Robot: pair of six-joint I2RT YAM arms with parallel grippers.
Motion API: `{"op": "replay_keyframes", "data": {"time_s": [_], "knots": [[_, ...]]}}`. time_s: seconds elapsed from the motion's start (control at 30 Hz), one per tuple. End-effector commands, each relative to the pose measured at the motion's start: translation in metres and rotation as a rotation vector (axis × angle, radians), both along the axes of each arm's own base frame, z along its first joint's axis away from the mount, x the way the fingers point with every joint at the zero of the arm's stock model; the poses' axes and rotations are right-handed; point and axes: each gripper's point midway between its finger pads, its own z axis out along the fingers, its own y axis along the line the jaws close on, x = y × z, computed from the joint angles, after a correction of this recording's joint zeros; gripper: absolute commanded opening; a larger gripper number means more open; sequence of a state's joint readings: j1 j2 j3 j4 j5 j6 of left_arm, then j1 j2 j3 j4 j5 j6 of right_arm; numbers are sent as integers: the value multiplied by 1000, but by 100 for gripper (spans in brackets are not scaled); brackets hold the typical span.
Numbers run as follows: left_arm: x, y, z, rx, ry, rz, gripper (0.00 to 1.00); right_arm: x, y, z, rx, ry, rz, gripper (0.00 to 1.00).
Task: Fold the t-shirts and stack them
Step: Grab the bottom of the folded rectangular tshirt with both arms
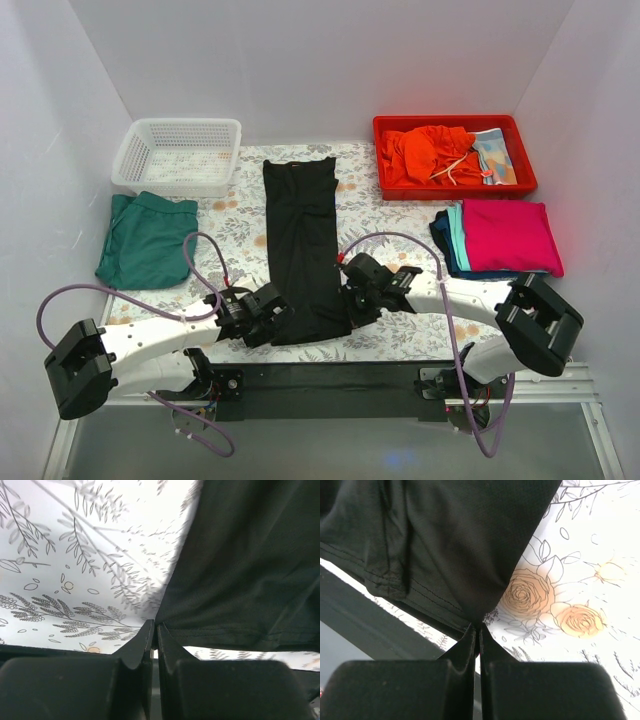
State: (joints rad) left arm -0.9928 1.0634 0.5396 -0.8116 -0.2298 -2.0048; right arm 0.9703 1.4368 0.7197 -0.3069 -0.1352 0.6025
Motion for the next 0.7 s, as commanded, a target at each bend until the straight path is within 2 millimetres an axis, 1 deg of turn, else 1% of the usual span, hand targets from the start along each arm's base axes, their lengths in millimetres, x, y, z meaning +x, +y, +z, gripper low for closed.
{"op": "replay_keyframes", "data": {"time_s": [0.0,0.03,0.07,0.1,0.13,0.17,0.2,0.23,0.27,0.3,0.33,0.37,0.4,0.43,0.47,0.5,0.53,0.57,0.6,0.63,0.67], "knots": [[33,-4,37,-57,-109,316,0,18,7,37,24,-97,-6,1],[41,0,44,-41,-149,330,0,22,10,45,35,-118,-7,1],[45,-1,50,-42,-172,334,0,29,11,51,34,-149,-5,1],[50,-2,55,-38,-198,337,0,35,17,64,50,-177,-4,1],[60,-3,66,-38,-243,348,0,39,19,70,50,-194,-5,1],[65,-2,70,-28,-265,354,0,45,20,75,47,-220,0,1],[70,-3,77,-23,-287,362,0,46,22,79,46,-224,7,1],[75,-4,82,6,-297,367,0,57,27,87,43,-259,-6,1],[83,-1,88,22,-333,396,0,63,27,90,35,-276,-13,1],[87,-1,91,42,-346,408,0,69,27,93,27,-291,-11,1],[89,3,89,94,-350,414,0,76,31,98,28,-308,-16,1],[100,0,100,93,-388,440,0,85,30,100,20,-321,-30,1],[104,0,103,108,-403,449,0,90,30,101,13,-331,-27,1],[111,3,100,145,-402,463,0,95,30,99,0,-334,-33,1],[119,-1,108,135,-419,477,0,106,30,105,6,-350,-49,1],[126,2,110,159,-431,472,0,112,29,104,-4,-354,-55,1],[139,3,111,154,-441,495,0,119,30,102,-15,-363,-52,1],[146,4,109,170,-440,490,0,130,29,106,-12,-373,-65,1],[154,3,110,179,-439,462,0,136,29,107,-16,-376,-70,1],[172,5,113,152,-458,490,0,142,29,100,-35,-374,-62,1],[181,6,111,153,-460,488,0,150,27,99,-40,-371,-71,1]]}}
